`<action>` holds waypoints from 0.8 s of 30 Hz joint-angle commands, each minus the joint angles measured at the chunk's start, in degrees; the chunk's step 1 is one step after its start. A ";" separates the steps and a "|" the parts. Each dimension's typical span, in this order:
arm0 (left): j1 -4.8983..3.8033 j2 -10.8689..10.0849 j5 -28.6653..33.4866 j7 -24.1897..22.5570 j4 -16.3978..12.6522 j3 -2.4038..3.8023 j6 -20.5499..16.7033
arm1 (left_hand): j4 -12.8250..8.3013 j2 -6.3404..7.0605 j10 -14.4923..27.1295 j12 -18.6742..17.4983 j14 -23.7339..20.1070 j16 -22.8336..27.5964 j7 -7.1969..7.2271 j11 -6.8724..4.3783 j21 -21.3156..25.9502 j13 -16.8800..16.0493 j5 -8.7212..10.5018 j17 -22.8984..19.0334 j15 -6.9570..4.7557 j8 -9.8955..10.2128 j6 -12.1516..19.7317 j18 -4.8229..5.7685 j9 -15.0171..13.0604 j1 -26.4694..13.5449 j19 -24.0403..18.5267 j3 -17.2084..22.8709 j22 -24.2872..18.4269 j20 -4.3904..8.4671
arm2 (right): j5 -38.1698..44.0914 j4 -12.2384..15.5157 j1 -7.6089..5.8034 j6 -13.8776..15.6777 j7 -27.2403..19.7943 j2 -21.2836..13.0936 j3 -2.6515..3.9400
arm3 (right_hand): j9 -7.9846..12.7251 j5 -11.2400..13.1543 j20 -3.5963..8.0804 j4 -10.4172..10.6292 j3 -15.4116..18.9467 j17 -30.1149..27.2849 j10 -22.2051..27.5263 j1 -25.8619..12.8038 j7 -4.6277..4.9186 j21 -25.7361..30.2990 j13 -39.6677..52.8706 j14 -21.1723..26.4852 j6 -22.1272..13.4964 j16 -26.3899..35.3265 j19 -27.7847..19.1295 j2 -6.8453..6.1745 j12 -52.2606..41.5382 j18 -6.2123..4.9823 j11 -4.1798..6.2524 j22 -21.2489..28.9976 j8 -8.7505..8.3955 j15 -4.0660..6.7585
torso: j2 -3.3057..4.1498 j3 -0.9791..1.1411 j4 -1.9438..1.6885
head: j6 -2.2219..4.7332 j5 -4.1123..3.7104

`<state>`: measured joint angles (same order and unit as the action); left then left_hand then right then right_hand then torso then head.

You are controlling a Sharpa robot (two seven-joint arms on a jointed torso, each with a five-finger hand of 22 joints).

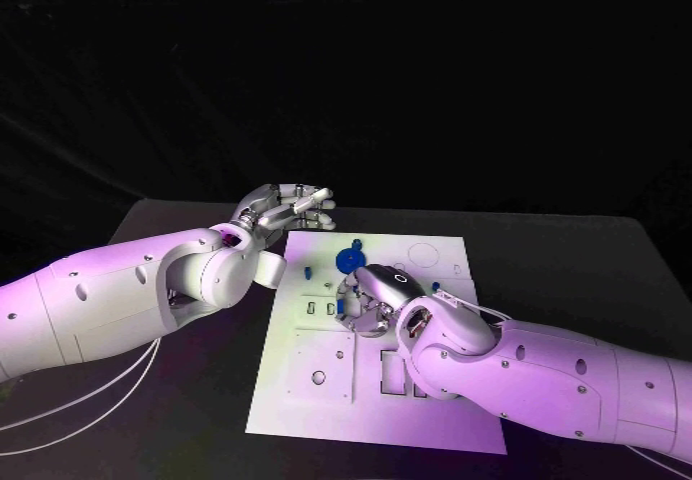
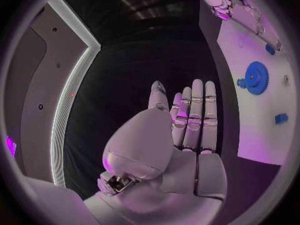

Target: Assemble the parts on the task board

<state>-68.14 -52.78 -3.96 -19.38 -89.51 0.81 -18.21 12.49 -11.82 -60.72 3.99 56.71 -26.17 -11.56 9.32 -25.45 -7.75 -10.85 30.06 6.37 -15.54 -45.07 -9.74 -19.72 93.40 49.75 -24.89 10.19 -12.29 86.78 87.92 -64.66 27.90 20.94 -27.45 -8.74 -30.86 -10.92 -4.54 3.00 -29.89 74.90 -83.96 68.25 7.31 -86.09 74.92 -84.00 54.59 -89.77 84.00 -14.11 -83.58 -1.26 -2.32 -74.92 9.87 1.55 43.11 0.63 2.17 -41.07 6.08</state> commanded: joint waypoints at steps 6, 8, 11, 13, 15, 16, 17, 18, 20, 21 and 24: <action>-0.08 -0.02 0.16 -0.17 -0.11 0.04 1.07 | 0.17 0.04 0.24 0.04 -0.50 -0.31 -0.56 -0.01 -0.37 -0.05 0.21 0.06 -0.05 0.35 0.27 -0.44 -0.06 -0.35 -0.36 -1.54 0.05 -0.11 | 0.73 0.08 0.05 -0.52 -0.96 0.06 -0.02 | 0.46 5.14 -0.99 1.85 4.62 15.10 0.57 -0.52 0.32 0.59 7.63 -6.00 -1.55 -0.23 3.13 -0.51 1.06 0.02 -0.83 -11.88 -0.91 -0.92 | 0.01 -0.01 0.05 | 0.05 0.20; -0.08 -0.03 0.16 -0.16 -0.11 0.04 1.08 | 0.17 0.04 0.24 0.04 -0.50 -0.31 -0.56 -0.01 -0.37 -0.05 0.21 0.06 -0.05 0.35 0.27 -0.44 -0.06 -0.35 -0.36 -1.54 0.05 -0.11 | 0.73 0.10 0.05 -0.20 -1.00 0.05 -0.02 | 0.57 6.04 -1.05 2.38 5.81 15.10 0.85 -0.23 0.42 0.77 7.36 -6.00 -2.09 -0.23 3.04 -0.36 1.34 -0.02 -0.94 -11.79 -1.14 -0.99 | 0.01 -0.01 0.05 | 0.05 0.20; -0.08 -0.04 0.16 -0.15 -0.10 0.04 1.10 | 0.17 0.04 0.24 0.04 -0.50 -0.31 -0.56 -0.01 -0.37 -0.05 0.21 0.06 -0.05 0.35 0.27 -0.44 -0.06 -0.35 -0.36 -1.54 0.05 -0.11 | 0.75 0.25 0.05 0.61 -1.09 -0.02 -0.01 | 0.66 6.85 -1.16 3.27 7.34 15.10 1.10 -0.11 0.58 0.85 7.13 -6.00 -2.69 -0.23 3.02 -0.20 1.58 -0.04 -1.07 -11.78 -1.35 -1.12 | 0.03 0.02 0.04 | 0.03 0.22; -0.08 -0.04 0.13 -0.12 -0.06 0.04 1.10 | 0.17 0.11 0.29 0.03 -0.55 -0.34 -0.56 0.00 -0.39 -0.10 0.23 0.11 -0.04 0.36 0.33 -0.45 -0.13 -0.38 -0.40 -1.55 0.07 -0.13 | 0.95 0.51 0.05 1.83 -1.29 -0.23 -0.01 | 0.76 7.31 -1.26 3.92 8.53 15.10 1.28 0.29 0.73 0.94 6.98 -6.00 -3.26 -0.23 2.98 -0.05 1.74 -0.05 -1.20 -11.75 -1.56 -1.23 | 0.02 0.04 0.03 | 0.01 0.23; -0.08 -0.05 -0.10 0.11 0.05 0.04 1.08 | 0.17 0.11 0.29 0.03 -0.55 -0.34 -0.56 0.00 -0.39 -0.10 0.23 0.11 -0.04 0.36 0.33 -0.45 -0.13 -0.38 -0.40 -1.55 0.07 -0.13 | 1.26 1.10 0.05 3.49 -1.73 -0.74 0.00 | 0.96 7.49 -1.40 4.78 10.13 15.10 1.42 0.98 0.94 0.97 6.88 -6.00 -4.06 -0.23 2.99 0.20 1.84 -0.06 -1.40 -11.76 -1.80 -1.40 | -0.01 0.04 0.00 | 0.07 0.21; -0.08 -0.07 -0.46 0.44 0.15 0.04 1.11 | 0.17 0.11 0.29 0.03 -0.55 -0.34 -0.56 0.00 -0.39 -0.10 0.23 0.11 -0.04 0.36 0.33 -0.45 -0.13 -0.38 -0.40 -1.55 0.07 -0.13 | 1.29 1.65 0.04 4.55 -2.14 -1.20 0.01 | 1.08 7.63 -1.49 5.43 11.20 15.10 1.55 1.44 1.06 0.97 6.75 -6.00 -4.47 -0.23 3.01 0.31 1.95 -0.05 -1.50 -11.79 -1.86 -1.49 | -0.04 0.05 -0.01 | 0.16 0.21; -0.08 -0.10 -1.03 0.92 0.28 0.04 1.21 | 0.19 0.23 0.31 0.03 -0.54 -0.38 -0.57 0.01 -0.43 -0.13 0.27 0.16 -0.04 0.34 0.33 -0.46 -0.19 -0.48 -0.40 -1.60 0.09 -0.13 | 1.22 2.32 -0.01 5.70 -2.65 -1.79 0.05 | 1.14 7.71 -1.53 5.78 11.74 15.10 1.55 1.78 1.09 0.95 6.75 -6.00 -4.65 -0.23 3.03 0.37 1.95 -0.05 -1.57 -11.82 -1.87 -1.52 | -0.09 0.04 0.00 | 0.19 0.19; -0.08 -0.13 -1.67 1.41 0.41 0.04 1.31 | 0.19 0.23 0.31 0.03 -0.54 -0.38 -0.57 0.01 -0.43 -0.13 0.27 0.16 -0.04 0.34 0.33 -0.46 -0.19 -0.48 -0.40 -1.60 0.09 -0.13 | 1.00 2.90 -0.10 6.65 -3.21 -2.32 0.11 | 1.20 7.66 -1.56 6.10 12.14 15.10 1.55 2.07 1.15 1.02 6.75 -6.00 -4.80 -0.23 2.99 0.47 1.94 -0.06 -1.59 -11.78 -1.87 -1.56 | -0.13 0.04 0.01 | 0.24 0.20; -0.08 -0.20 -4.05 3.16 0.72 0.03 1.48 | 0.80 0.79 0.16 0.18 0.02 -0.86 -0.55 -0.10 -0.91 -0.45 0.49 0.51 -0.21 0.19 0.29 -0.58 -0.61 -1.76 0.01 -1.67 0.35 -0.07 | -0.80 4.29 -0.52 8.41 -5.52 -3.76 0.33 | 1.27 7.57 -1.62 6.74 12.72 15.10 1.76 2.70 1.18 1.48 6.53 -6.00 -4.87 -0.23 2.72 0.73 2.16 -0.18 -1.63 -11.50 -1.75 -1.61 | -0.35 0.06 0.09 | 0.26 0.26; -0.08 -0.26 -5.86 4.57 0.91 0.03 1.86 | 1.24 1.12 -1.09 0.81 1.10 -1.55 -0.25 -0.55 -1.54 -0.99 0.63 0.89 -0.63 -0.08 -0.04 -0.71 -1.00 -2.60 0.74 -1.62 0.66 0.17 | -2.70 5.10 -0.95 9.03 -7.29 -4.72 0.45 | 1.27 7.47 -1.63 7.01 12.74 15.10 1.76 3.10 1.15 1.52 6.52 -6.00 -4.72 -0.23 2.70 0.99 2.16 -0.19 -1.60 -11.48 -1.59 -1.60 | -0.37 0.05 0.11 | 0.33 0.28; -0.07 -0.45 -11.89 9.56 1.33 0.03 3.71 | 2.95 1.39 -4.57 2.93 6.69 -6.56 0.97 -2.20 -4.82 -3.01 1.59 4.01 -2.51 -0.93 -1.50 -0.79 -2.29 -4.82 4.18 -1.47 2.36 1.86 | -8.77 7.50 -2.68 8.94 -11.15 -7.98 0.68 | 1.30 6.33 -1.60 7.38 11.95 15.10 2.12 5.04 1.10 2.49 6.18 -6.00 -4.57 -0.23 2.14 1.85 2.51 -0.44 -1.53 -10.91 -1.23 -1.55 | -0.77 0.08 0.02 | 0.41 0.41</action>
<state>-68.15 -53.26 -8.41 -15.56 -88.22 0.81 -17.41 15.20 -10.40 -65.11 6.79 63.12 -32.44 -10.56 7.27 -30.03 -10.57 -9.46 33.88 3.99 -16.36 -46.36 -9.73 -21.87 88.94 53.74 -25.03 12.45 -10.63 84.11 94.83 -66.99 33.76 15.82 -34.92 -8.15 -29.64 -4.28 -5.76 10.40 -17.59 74.94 -82.32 72.89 8.47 -83.81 74.91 -84.03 50.06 -89.77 84.01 -12.35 -81.29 -1.26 -3.94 -74.90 8.43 0.40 42.73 0.69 2.21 -40.71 6.40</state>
